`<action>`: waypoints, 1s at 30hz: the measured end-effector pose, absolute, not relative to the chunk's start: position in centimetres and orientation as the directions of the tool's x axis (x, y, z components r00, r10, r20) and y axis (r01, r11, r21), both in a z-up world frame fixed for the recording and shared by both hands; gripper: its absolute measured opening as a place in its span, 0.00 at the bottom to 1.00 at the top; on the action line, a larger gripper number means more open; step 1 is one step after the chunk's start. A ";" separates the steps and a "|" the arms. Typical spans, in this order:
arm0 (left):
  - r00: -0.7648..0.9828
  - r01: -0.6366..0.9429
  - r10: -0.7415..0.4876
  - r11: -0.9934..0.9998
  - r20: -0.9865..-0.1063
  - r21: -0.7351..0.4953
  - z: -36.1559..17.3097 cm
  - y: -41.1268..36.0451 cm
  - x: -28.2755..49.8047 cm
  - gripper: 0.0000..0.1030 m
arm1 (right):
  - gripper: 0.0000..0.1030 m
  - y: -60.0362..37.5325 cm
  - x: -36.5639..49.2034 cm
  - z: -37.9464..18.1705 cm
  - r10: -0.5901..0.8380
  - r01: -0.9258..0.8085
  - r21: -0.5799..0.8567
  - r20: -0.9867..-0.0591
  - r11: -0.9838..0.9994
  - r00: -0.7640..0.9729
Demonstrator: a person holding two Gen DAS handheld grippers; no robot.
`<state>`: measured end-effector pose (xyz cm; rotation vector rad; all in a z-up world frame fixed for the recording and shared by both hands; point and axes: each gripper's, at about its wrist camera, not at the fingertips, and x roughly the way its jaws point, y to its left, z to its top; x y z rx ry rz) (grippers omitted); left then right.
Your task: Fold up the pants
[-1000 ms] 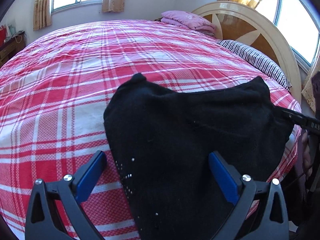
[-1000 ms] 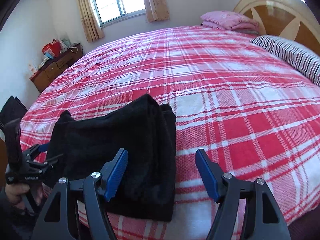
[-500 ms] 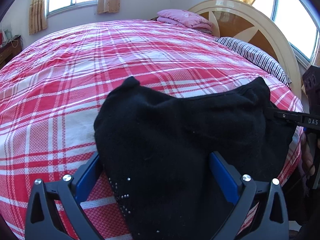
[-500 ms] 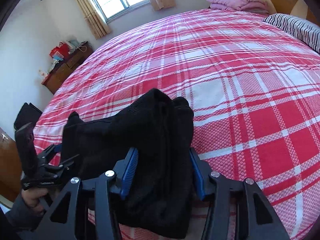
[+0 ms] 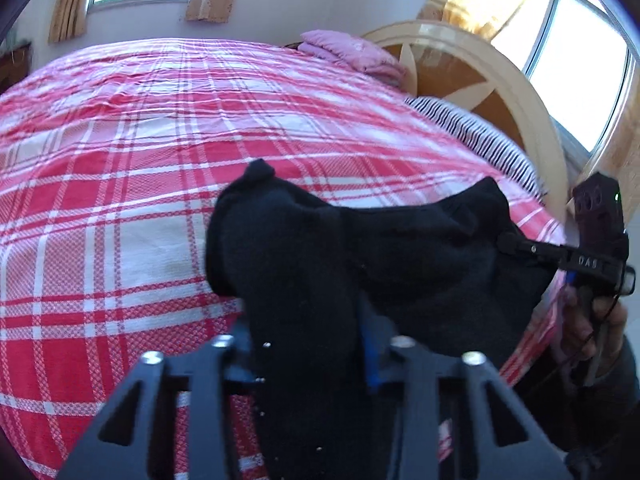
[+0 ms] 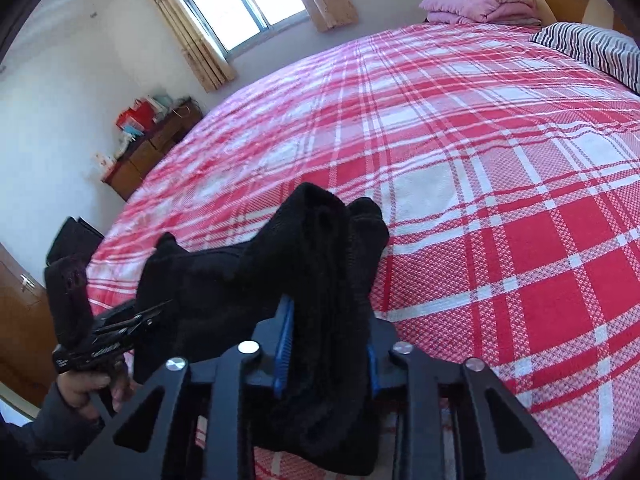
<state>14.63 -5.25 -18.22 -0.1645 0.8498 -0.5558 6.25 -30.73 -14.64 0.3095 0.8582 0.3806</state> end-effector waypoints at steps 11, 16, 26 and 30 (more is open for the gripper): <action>0.591 0.360 -0.556 0.830 -0.585 -0.425 -13.9 -0.8 14.2 0.19 | 0.24 -25.1 7.1 -8.5 0.482 -0.361 0.322 -0.649 0.875 0.589; 0.677 0.288 -0.449 0.891 -0.582 -0.352 -11.6 4.4 15.1 0.19 | 0.24 -17.4 12.9 -7.0 0.548 -0.474 0.314 -0.660 0.822 0.514; 0.768 0.026 -0.190 0.964 -0.612 -0.266 -12.2 16.0 18.7 0.18 | 0.25 0.3 21.4 -9.1 0.632 -0.628 0.319 -0.681 0.710 0.369; 0.749 -0.032 -0.145 0.967 -0.646 -0.254 -14.1 18.4 20.0 0.18 | 0.25 3.8 23.6 -11.9 0.649 -0.640 0.349 -0.691 0.685 0.318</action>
